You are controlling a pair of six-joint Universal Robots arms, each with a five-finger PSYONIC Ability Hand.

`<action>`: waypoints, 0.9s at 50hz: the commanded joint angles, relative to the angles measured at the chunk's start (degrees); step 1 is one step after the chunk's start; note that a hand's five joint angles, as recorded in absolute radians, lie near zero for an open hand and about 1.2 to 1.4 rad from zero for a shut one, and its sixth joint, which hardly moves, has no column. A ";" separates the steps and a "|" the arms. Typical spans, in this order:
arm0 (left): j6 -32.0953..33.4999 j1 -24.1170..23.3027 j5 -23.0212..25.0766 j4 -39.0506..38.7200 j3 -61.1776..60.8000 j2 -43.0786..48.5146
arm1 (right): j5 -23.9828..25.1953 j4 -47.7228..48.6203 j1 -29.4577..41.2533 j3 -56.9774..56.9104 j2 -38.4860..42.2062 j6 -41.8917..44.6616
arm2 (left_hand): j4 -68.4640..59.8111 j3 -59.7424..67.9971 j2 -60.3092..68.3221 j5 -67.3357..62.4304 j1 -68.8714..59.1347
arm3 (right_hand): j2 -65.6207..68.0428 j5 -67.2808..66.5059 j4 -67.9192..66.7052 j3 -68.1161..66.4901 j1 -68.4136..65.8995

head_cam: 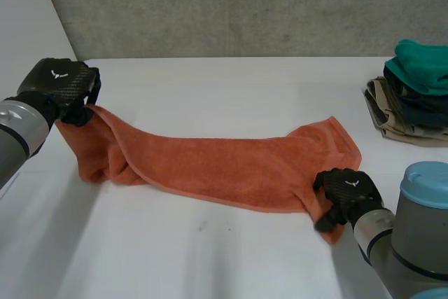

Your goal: Fold the laundry.

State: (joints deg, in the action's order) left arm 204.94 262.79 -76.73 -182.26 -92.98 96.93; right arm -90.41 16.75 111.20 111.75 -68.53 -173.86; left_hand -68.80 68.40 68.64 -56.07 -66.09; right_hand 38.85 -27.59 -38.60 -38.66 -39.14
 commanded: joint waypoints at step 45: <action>14.17 0.89 -3.06 2.55 30.96 23.63 | -2.22 -36.46 -7.23 -62.52 9.37 37.02 | -11.20 11.60 11.36 -13.93 -13.91 | 41.15 -42.41 -41.40 -41.34 -40.86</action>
State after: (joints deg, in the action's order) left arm 217.16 268.14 -74.16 -174.58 -81.80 107.31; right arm -88.27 -31.92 102.91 62.40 -67.88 -132.34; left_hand -68.82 68.45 68.70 -56.07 -66.09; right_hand 67.63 -56.93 -68.66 -68.08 -64.51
